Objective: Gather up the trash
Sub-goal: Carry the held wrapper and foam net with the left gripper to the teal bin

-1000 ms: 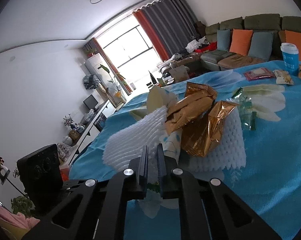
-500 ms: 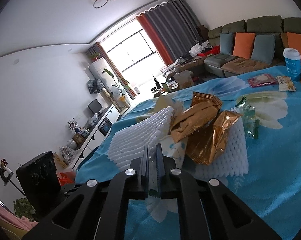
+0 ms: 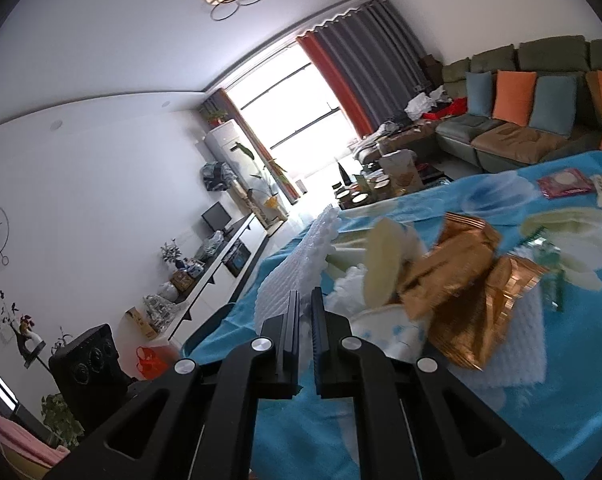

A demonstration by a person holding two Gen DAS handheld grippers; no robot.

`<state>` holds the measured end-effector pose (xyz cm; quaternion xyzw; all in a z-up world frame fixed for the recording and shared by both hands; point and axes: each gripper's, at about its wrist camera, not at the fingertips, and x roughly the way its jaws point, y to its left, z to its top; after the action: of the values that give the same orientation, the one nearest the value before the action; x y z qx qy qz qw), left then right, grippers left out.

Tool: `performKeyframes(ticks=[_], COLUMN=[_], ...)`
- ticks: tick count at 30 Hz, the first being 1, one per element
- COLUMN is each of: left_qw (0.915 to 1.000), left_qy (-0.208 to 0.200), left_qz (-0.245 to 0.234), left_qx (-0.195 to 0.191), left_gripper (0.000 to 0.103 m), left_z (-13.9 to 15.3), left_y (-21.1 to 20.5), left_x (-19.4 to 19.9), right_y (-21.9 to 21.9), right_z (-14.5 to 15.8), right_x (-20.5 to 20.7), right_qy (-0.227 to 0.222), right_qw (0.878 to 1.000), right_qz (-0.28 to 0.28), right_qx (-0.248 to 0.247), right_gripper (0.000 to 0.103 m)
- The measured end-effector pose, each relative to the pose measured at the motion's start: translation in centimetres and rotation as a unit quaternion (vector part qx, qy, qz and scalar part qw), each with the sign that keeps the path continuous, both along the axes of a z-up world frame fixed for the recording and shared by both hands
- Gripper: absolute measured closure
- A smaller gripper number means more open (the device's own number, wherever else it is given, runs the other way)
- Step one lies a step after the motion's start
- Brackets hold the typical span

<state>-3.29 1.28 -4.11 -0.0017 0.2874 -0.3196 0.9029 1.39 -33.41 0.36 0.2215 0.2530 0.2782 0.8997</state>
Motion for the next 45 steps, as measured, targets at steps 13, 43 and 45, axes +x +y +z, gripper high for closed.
performKeyframes(ticks=[13,43,45], left_qw=[0.9849,0.9233,0.9212], left_qy=[-0.011,0.09,0.094], left_qz=[0.173,0.373,0.377], left_qx=[0.004,0.022,0.021], left_gripper=[0.094,0.09,0.09], left_z=[1.1,-5.1,-5.4], left_y=[11.6,28.9,29.2], left_x=[0.4,6.8,7.4], right_y=[9.6,32.0,32.9], right_z=[1.2,-3.9,-4.1], right_x=[5.6,12.9,13.0], right_qy=[0.004,0.119,0.129], right_qw=[0.995,0.962,0.958], right_qz=[0.102,0.225,0.233], right_qx=[0.003,-0.095,-0.103], right_gripper=[0.098,0.096,0.095])
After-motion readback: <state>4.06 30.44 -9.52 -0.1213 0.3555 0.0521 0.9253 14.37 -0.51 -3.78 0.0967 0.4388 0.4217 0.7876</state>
